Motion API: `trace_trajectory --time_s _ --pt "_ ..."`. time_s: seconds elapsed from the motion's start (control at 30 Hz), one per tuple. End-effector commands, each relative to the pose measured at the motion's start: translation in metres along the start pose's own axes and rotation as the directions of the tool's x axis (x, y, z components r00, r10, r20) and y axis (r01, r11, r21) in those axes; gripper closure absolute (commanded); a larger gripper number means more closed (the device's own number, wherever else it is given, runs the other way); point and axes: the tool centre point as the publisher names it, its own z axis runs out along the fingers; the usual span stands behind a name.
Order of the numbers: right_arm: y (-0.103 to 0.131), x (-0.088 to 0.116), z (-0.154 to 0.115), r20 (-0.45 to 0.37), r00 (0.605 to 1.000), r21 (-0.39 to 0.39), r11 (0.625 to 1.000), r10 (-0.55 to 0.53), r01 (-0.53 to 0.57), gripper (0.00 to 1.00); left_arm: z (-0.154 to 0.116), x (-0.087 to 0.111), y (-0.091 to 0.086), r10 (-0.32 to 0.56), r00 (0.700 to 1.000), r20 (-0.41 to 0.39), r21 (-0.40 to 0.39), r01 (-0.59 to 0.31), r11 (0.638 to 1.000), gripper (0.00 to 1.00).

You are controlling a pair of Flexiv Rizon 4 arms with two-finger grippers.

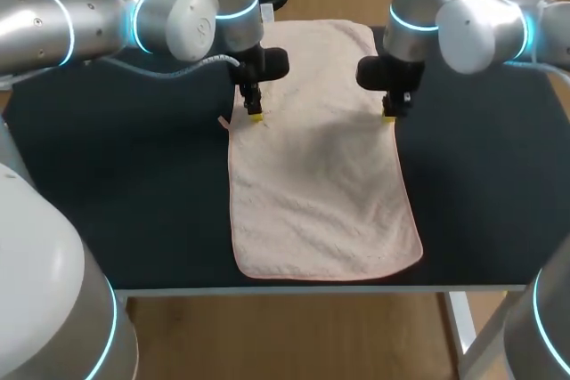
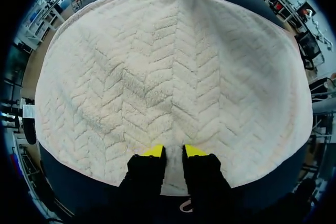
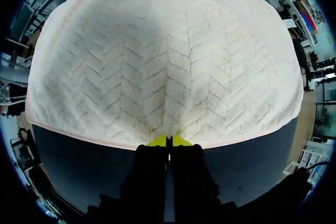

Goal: Fold the towel

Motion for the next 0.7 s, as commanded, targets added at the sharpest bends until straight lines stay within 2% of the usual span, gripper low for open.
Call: trace_trajectory --time_s 0.03,0.4,0.5,0.63,0.7 --pt "-0.002 0.004 -0.011 0.018 1.000 -0.005 1.000 -0.002 0.003 1.00 -0.016 0.008 0.003 -0.001 1.000 0.027 0.014 0.000 1.000 1.00" --pt "-0.001 0.006 -0.034 0.064 0.998 -0.025 1.000 0.002 -0.001 1.00 -0.041 0.014 0.002 -0.019 0.999 0.050 0.053 0.016 0.998 1.00" --pt "0.001 0.004 -0.039 0.069 0.998 -0.022 1.000 0.000 0.002 1.00 -0.050 0.011 0.001 -0.004 0.998 0.062 0.035 0.002 0.999 1.00" --pt "0.000 -0.003 -0.065 0.120 0.992 0.013 0.999 -0.032 0.031 1.00 -0.074 0.004 0.002 -0.005 0.996 0.091 0.039 0.002 0.999 1.00" --pt "-0.002 -0.007 -0.082 0.147 0.989 0.005 1.000 -0.027 0.027 1.00 -0.089 0.000 0.003 -0.007 0.993 0.115 0.048 0.002 0.999 1.00"
